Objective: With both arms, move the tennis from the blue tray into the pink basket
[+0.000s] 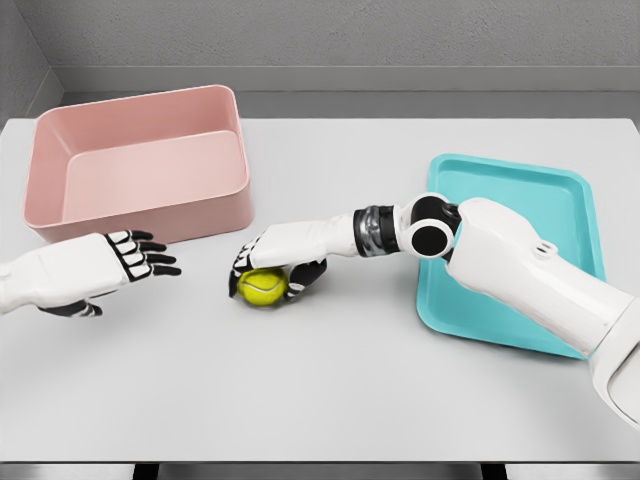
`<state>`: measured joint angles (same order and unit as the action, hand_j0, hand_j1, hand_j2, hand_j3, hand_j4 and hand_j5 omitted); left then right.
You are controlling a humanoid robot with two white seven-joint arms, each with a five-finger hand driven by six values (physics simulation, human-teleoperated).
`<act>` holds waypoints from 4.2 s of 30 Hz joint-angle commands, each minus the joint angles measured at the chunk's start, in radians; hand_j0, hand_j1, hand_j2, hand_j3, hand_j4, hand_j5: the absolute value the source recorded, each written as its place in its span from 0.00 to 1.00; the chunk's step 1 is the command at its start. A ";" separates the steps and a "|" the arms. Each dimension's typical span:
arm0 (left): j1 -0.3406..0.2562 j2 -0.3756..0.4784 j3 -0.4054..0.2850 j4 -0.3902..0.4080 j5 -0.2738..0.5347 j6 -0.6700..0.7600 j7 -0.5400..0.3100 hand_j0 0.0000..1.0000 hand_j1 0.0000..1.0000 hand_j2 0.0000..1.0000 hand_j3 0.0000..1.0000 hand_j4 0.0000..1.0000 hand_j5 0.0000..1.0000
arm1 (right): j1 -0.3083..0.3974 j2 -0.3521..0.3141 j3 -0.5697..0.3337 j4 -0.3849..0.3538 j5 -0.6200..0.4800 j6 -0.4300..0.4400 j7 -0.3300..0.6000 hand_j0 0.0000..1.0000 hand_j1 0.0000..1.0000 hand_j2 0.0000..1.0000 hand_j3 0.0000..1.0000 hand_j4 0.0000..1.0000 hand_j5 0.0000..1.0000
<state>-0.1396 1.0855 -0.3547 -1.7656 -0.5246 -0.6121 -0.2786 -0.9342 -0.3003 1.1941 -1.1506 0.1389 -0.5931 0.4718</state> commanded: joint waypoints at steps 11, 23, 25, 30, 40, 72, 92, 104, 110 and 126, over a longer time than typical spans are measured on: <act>-0.017 -0.009 0.013 0.000 0.008 0.001 0.007 1.00 1.00 1.00 1.00 1.00 1.00 | -0.020 -0.074 -0.019 -0.032 -0.010 -0.018 -0.004 1.00 1.00 1.00 1.00 1.00 1.00; -0.070 -0.188 -0.133 0.000 0.032 0.001 0.036 1.00 1.00 1.00 1.00 1.00 1.00 | -0.080 -0.551 -0.148 -0.175 -0.015 -0.018 -0.001 1.00 1.00 1.00 1.00 1.00 1.00; -0.118 -0.206 -0.191 0.000 0.031 0.001 0.032 1.00 1.00 1.00 1.00 1.00 1.00 | -0.092 -0.599 -0.153 -0.170 -0.016 -0.018 -0.051 1.00 1.00 1.00 1.00 1.00 1.00; -0.232 -0.259 -0.296 0.000 0.017 0.001 0.007 1.00 1.00 1.00 1.00 1.00 1.00 | -0.069 -0.663 -0.153 -0.133 -0.018 -0.018 -0.236 1.00 1.00 1.00 1.00 1.00 1.00; -0.364 -0.306 -0.386 0.046 0.017 0.001 -0.077 1.00 1.00 1.00 1.00 1.00 1.00 | -0.052 -0.665 -0.200 -0.087 -0.018 -0.018 -0.240 1.00 1.00 1.00 1.00 1.00 1.00; -0.403 -0.357 -0.412 0.202 0.098 0.001 -0.065 1.00 1.00 1.00 1.00 1.00 1.00 | -0.005 -0.683 -0.208 -0.090 -0.016 -0.018 -0.232 1.00 1.00 1.00 1.00 1.00 1.00; -0.394 -0.388 -0.418 0.229 0.083 0.001 -0.064 1.00 1.00 1.00 1.00 1.00 1.00 | -0.005 -0.686 -0.223 -0.001 -0.016 -0.018 -0.236 1.00 1.00 1.00 1.00 1.00 1.00; -0.380 -0.398 -0.418 0.227 0.066 0.001 -0.063 1.00 1.00 1.00 1.00 1.00 1.00 | -0.003 -0.684 -0.223 -0.003 -0.016 -0.018 -0.239 1.00 1.00 1.00 1.00 1.00 1.00; -0.380 -0.398 -0.418 0.227 0.060 0.001 -0.063 1.00 1.00 1.00 1.00 1.00 1.00 | -0.003 -0.686 -0.223 -0.003 -0.018 -0.018 -0.239 1.00 1.00 1.00 1.00 1.00 1.00; -0.380 -0.395 -0.417 0.224 0.063 0.001 -0.051 0.62 0.62 0.62 0.62 0.62 0.62 | -0.003 -0.686 -0.225 -0.001 -0.016 -0.018 -0.239 1.00 1.00 1.00 1.00 1.00 1.00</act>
<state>-0.5200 0.6895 -0.7721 -1.5415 -0.4685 -0.6124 -0.3321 -0.9373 -0.9854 0.9716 -1.1523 0.1288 -0.6122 0.2337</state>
